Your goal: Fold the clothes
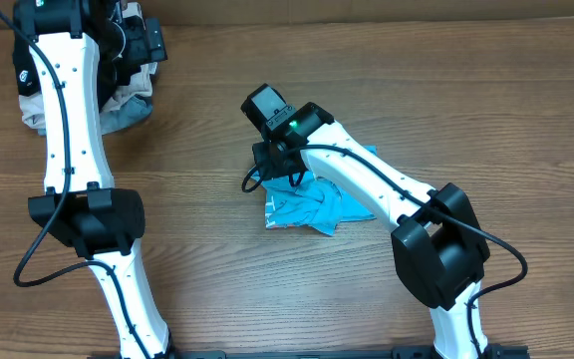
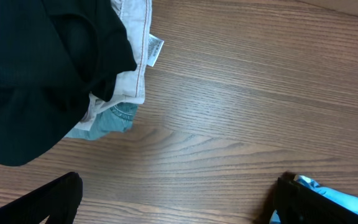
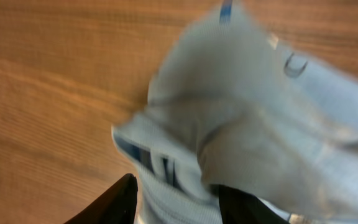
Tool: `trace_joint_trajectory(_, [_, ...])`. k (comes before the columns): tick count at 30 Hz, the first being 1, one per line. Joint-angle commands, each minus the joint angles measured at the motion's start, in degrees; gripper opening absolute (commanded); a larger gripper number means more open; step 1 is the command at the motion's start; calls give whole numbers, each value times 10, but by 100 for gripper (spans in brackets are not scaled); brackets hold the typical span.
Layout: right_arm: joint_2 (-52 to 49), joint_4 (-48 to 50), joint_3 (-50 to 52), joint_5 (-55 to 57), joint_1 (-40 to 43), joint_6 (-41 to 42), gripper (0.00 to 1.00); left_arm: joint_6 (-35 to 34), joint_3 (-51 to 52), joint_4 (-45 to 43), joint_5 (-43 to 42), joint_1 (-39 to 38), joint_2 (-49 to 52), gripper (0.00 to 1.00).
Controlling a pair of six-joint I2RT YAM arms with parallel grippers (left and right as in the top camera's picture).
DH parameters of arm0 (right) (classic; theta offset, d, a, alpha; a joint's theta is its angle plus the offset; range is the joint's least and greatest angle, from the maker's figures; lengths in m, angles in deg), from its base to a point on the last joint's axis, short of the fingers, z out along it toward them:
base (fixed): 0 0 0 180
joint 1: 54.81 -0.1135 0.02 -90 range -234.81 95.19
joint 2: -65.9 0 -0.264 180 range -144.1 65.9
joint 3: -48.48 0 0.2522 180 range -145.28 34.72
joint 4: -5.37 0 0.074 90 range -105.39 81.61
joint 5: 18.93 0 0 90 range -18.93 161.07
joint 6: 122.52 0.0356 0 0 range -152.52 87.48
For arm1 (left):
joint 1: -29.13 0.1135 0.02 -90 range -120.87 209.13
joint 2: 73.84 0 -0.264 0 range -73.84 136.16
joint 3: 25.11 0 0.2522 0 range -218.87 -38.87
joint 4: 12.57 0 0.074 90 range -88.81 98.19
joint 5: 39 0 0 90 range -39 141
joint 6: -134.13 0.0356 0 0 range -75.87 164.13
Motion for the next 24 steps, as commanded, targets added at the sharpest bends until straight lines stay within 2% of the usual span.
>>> trace_joint_trajectory(1, [1, 28, -8, 52, 5, -1, 43, 13, -3, 2, 4, 1, 5, 100])
trace_joint_trajectory(5, [-7, 37, -8, 52, 9, -1, 38, 13, -3, 2, 4, 1, 5, 100])
trace_joint_trajectory(8, [-14, 21, -8, 52, 13, 6, 29, 13, -3, 2, 4, 1, 5, 100])
trace_joint_trajectory(10, [-15, 9, -8, 52, 19, 8, 27, 13, -3, 2, 4, 1, 5, 100])
trace_joint_trajectory(12, [-15, 4, -8, 53, 27, 10, 20, 13, -3, 2, 4, 1, 5, 100])
trace_joint_trajectory(13, [-15, -1, -8, 56, 37, 26, 4, 13, -3, 2, 4, 1, 5, 100])
trace_joint_trajectory(17, [0, -30, -21, 40, 68, 38, 4, 13, -3, 2, 7, 1, 5, 100])
trace_joint_trajectory(24, [70, -146, -132, 6, 176, 1, 4, 13, -3, 3, 17, 1, 5, 100])
